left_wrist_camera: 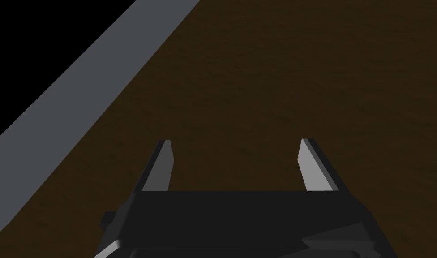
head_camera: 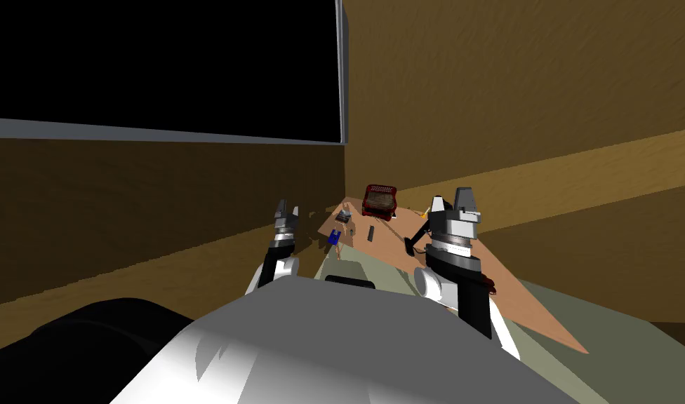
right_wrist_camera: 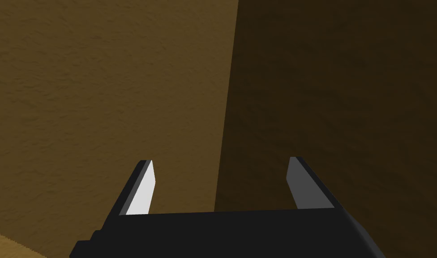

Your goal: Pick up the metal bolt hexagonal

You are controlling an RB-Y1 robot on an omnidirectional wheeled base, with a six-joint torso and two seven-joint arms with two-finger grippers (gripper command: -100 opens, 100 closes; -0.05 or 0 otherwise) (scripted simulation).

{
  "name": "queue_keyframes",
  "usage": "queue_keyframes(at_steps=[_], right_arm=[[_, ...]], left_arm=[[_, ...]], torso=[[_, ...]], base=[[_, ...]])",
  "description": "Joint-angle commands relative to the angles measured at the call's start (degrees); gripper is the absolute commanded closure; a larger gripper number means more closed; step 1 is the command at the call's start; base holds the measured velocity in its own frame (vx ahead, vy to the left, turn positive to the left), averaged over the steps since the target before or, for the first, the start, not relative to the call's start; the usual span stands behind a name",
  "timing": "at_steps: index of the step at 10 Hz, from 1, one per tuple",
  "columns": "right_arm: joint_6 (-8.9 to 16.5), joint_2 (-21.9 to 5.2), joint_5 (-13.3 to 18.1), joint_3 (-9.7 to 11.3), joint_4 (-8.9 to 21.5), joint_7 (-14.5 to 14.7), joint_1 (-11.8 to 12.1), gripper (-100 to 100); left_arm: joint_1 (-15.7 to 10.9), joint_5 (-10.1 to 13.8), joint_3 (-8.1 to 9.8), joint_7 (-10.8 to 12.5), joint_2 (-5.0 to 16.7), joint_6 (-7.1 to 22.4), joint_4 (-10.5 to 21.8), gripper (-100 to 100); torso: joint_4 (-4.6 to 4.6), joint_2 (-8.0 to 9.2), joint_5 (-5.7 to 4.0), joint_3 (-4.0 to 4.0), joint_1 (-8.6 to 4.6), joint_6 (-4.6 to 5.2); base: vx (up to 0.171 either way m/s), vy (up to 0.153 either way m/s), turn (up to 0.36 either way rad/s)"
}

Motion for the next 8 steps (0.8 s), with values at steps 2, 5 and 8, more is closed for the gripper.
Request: queue_keyframes(at_steps=[2, 5, 8], right_arm=[[0.0, 0.0, 0.0, 0.0, 0.0, 0.0, 0.0, 0], [0.0, 0.0, 0.0, 0.0, 0.0, 0.0, -0.01, 0], [0.0, 0.0, 0.0, 0.0, 0.0, 0.0, -0.01, 0]], left_arm=[[-0.64, 0.32, 0.61, 0.13, 2.85, 1.52, 0.39, -100], [-2.21, 1.08, 2.09, 0.49, 6.21, 5.21, 1.34, -100], [-3.67, 1.8, 3.47, 0.85, 7.78, 8.72, 2.24, -100]], torso=[[0.0, 0.01, 0.0, 0.01, 0.02, 0.01], [0.01, 0.04, 0.02, 0.02, 0.11, 0.02], [0.01, 0.05, 0.03, 0.03, 0.12, 0.03]], base=[[-0.008, 0.006, -0.091], [-0.011, 0.023, -0.155], [-0.016, 0.024, -0.177]])
